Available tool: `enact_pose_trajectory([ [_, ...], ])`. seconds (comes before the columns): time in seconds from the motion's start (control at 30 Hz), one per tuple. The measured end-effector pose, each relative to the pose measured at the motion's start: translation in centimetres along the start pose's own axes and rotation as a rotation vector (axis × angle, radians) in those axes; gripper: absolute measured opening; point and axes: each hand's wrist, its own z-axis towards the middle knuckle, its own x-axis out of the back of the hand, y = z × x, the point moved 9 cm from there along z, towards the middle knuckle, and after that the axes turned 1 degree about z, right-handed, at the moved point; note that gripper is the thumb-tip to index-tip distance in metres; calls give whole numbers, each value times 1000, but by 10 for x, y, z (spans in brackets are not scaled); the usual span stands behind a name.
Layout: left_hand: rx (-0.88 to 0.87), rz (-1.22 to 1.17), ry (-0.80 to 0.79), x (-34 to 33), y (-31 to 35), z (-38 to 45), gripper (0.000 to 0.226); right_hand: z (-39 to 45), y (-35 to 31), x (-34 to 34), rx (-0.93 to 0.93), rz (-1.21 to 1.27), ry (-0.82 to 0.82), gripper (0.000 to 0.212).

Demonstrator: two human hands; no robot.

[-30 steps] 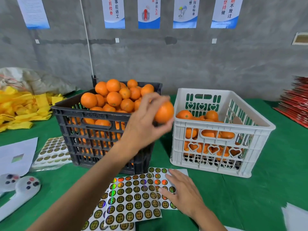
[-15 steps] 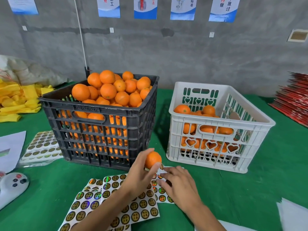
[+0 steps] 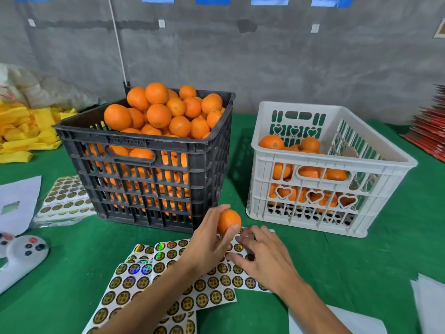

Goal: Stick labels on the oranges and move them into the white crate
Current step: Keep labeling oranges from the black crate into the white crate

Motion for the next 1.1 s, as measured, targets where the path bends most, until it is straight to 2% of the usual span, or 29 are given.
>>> enact_pose_trajectory([
  [0.2, 1, -19, 9, 1, 2, 0, 54, -2, -11, 4, 118, -99, -63, 78],
  [0.37, 9, -22, 10, 0, 0, 0, 58, -6, -22, 15, 186, -151, 9, 52],
  [0.5, 13, -10, -1, -1, -2, 0, 59, -11, -31, 26, 232, -225, 134, 33],
  [0.6, 21, -7, -11, -2, -3, 0, 57, -10, -22, 22, 163, -83, 104, 37],
  [0.73, 35, -2, -31, -4, -5, 1, 57, -9, 1, 13, -51, 215, 81, 32],
  [0.8, 31, 12, -40, -4, -4, 1, 57, -9, 18, 16, -200, 417, 158, 30],
  [0.9, -6, 54, -65, -6, 1, 0, 54, -16, 41, 32, -368, 605, 384, 20],
  [1.0, -113, 154, -123, -12, 12, -2, 52, -18, 40, 42, -364, 740, 500, 15],
  [1.1, -175, 188, -156, -15, 17, -3, 51, -16, 26, 34, -308, 895, 459, 11],
])
